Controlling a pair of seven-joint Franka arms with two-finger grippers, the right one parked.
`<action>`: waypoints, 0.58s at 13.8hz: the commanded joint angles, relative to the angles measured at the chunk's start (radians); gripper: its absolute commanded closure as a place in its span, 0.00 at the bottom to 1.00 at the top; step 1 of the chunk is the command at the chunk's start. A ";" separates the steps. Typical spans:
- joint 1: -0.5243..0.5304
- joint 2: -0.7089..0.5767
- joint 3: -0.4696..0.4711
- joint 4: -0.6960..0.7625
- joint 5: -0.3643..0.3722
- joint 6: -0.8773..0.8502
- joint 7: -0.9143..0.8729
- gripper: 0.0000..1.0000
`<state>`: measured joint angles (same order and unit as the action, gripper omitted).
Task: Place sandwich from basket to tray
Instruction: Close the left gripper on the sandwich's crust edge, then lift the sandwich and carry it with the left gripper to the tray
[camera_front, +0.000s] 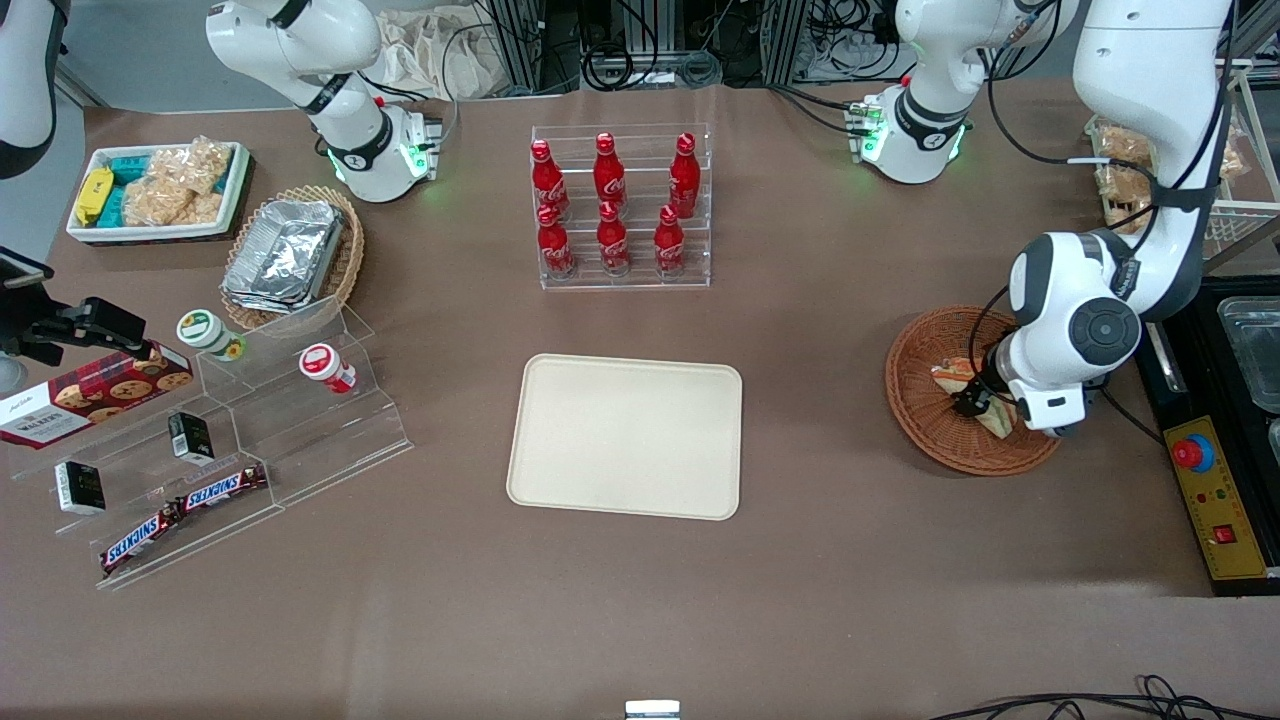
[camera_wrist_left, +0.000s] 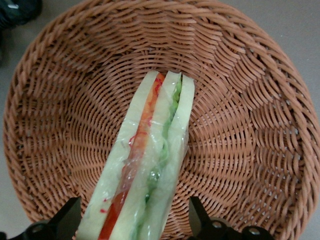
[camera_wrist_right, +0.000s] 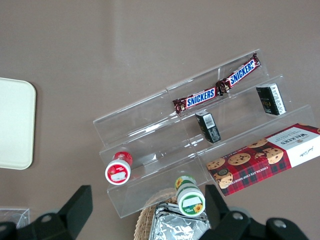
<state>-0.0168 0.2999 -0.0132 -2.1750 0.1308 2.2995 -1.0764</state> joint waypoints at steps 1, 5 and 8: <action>0.001 0.019 0.021 -0.003 0.019 0.040 -0.022 0.56; 0.003 -0.033 0.024 0.003 0.016 0.015 -0.019 1.00; -0.032 -0.151 -0.013 0.091 -0.003 -0.167 0.062 1.00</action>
<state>-0.0180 0.2503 0.0018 -2.1280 0.1308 2.2555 -1.0545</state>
